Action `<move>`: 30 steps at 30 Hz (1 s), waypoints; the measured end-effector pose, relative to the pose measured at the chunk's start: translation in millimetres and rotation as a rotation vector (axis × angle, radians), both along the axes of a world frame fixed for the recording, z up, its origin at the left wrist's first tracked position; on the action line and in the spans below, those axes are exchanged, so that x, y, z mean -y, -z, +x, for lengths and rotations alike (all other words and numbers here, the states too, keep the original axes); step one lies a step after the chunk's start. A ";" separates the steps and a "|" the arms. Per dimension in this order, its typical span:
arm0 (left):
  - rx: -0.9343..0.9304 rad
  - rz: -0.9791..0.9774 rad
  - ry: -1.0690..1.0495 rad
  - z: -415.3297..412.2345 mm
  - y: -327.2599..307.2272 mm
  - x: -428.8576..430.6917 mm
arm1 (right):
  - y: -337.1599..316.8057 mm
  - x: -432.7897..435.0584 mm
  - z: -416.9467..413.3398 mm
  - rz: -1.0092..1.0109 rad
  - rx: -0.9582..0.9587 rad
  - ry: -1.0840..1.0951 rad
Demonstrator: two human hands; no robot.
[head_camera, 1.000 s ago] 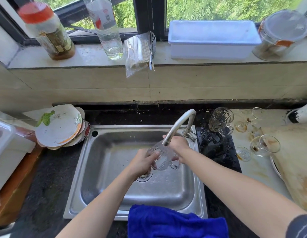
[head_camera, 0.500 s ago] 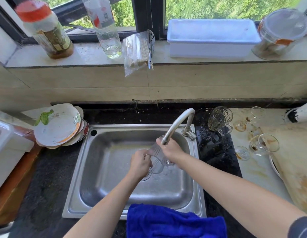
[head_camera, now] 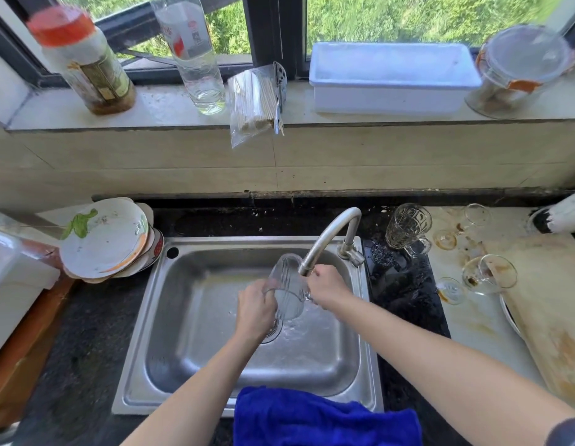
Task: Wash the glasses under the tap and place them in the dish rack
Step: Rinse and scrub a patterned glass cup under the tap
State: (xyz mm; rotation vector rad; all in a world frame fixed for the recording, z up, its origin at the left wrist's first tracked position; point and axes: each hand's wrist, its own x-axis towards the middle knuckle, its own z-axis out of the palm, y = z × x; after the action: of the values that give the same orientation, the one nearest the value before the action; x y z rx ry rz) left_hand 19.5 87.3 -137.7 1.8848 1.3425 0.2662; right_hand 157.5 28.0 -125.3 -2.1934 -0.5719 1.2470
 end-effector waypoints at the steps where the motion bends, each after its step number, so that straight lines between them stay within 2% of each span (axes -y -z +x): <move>1: 0.006 -0.007 0.017 -0.9 1.2 3.1 | -1.3 -2.5 5.7 -0.022 -0.104 0.059; 3: 0.006 0.000 0.032 -1.6 2.0 3.9 | -4.0 -5.0 9.5 -0.025 -0.135 0.073; 5: 0.018 -0.047 -0.031 -1.3 1.2 0.1 | -10.0 -0.5 -4.3 0.020 0.024 0.008; 9: 0.056 -0.230 -0.308 7.1 4.7 -1.7 | -9.9 11.7 -37.8 0.248 0.251 -0.036; 11: 0.061 -0.375 -0.373 13.6 5.1 2.9 | -4.3 2.7 -26.3 0.214 0.330 -0.008; 13: 0.075 -0.557 -0.402 16.1 1.7 4.4 | 2.3 -3.6 -10.6 0.184 0.326 -0.026; 16: 0.130 -0.770 -0.404 4.0 -2.5 -1.7 | -2.5 5.4 -9.2 0.294 0.331 -0.208; 18: 0.180 -0.828 -0.373 -3.6 -2.7 -3.9 | -3.1 13.6 -7.7 0.331 0.421 -0.360; 20: 0.231 -0.858 -0.335 -7.2 -2.1 -0.9 | 2.3 15.3 -3.2 0.340 0.442 -0.337; 21: 0.265 -0.863 -0.327 -7.3 -2.1 0.4 | 3.3 13.3 -2.4 0.352 0.360 -0.254; 23: 0.310 -0.820 -0.293 -8.3 -3.0 0.7 | 0.3 4.8 -3.8 0.377 0.030 -0.010; 25: 0.281 -0.693 -0.212 -12.1 -4.9 -0.5 | -1.4 -4.6 -0.6 0.304 -0.222 0.185; 28: 0.228 -0.514 -0.124 -17.9 0.4 -1.9 | -7.2 -7.7 5.8 0.135 -0.325 0.166; 30: 0.214 -0.485 -0.088 -14.9 2.5 0.9 | -10.4 -7.9 5.2 0.092 -0.493 0.224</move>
State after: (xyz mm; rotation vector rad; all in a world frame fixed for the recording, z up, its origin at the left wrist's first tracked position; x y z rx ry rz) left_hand 4.6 86.4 -140.3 1.3571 1.2143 0.1616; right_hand 162.7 35.9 -114.8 -1.7247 -0.1741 1.5277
